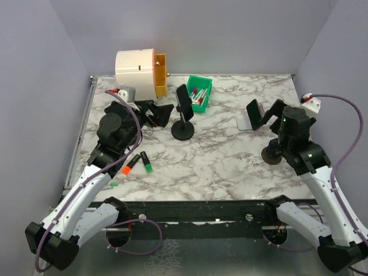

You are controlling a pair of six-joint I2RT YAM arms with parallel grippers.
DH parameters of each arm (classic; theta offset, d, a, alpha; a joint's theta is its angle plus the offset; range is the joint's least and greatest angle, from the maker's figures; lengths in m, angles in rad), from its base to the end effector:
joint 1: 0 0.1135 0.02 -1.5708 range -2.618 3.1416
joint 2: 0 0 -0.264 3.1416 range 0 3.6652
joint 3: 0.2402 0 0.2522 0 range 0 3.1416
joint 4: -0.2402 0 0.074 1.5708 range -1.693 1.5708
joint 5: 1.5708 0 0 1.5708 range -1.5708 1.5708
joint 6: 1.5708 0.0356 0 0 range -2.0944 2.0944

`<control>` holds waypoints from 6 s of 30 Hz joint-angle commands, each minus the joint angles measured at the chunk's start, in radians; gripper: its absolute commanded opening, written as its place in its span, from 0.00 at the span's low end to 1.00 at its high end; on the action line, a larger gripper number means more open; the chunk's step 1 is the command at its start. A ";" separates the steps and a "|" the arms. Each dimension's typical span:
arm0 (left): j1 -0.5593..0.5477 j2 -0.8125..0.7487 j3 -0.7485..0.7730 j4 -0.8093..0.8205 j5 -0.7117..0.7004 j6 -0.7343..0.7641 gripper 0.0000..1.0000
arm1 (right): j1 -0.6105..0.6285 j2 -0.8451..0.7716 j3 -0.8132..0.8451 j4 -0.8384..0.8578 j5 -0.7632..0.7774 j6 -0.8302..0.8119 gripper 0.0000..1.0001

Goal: Remove the phone from the phone stand
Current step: Remove the phone from the phone stand, then place the phone at the center of the board.

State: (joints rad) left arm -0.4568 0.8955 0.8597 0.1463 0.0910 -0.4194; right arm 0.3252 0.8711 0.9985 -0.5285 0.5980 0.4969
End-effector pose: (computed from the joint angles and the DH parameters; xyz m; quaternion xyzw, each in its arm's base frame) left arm 0.1877 -0.0958 0.3828 0.0463 0.6655 -0.3432 0.6611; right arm 0.1775 0.0387 0.3657 0.2303 0.7799 -0.0143 0.5818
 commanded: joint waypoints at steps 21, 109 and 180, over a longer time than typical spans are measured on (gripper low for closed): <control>-0.089 -0.003 -0.034 0.010 -0.125 0.024 0.99 | -0.006 -0.159 -0.075 -0.451 0.183 0.426 0.96; -0.122 0.001 -0.023 -0.052 -0.249 -0.004 0.99 | -0.249 -0.164 -0.336 -0.012 0.154 0.229 0.36; -0.170 -0.118 -0.109 0.292 0.586 0.091 0.99 | -0.038 -0.185 -0.021 0.442 -1.625 -0.189 0.00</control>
State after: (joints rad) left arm -0.6144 0.7509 0.7273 0.3840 0.4385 -0.3172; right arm 0.2764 0.7063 0.9897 -0.2031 -0.9192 0.2802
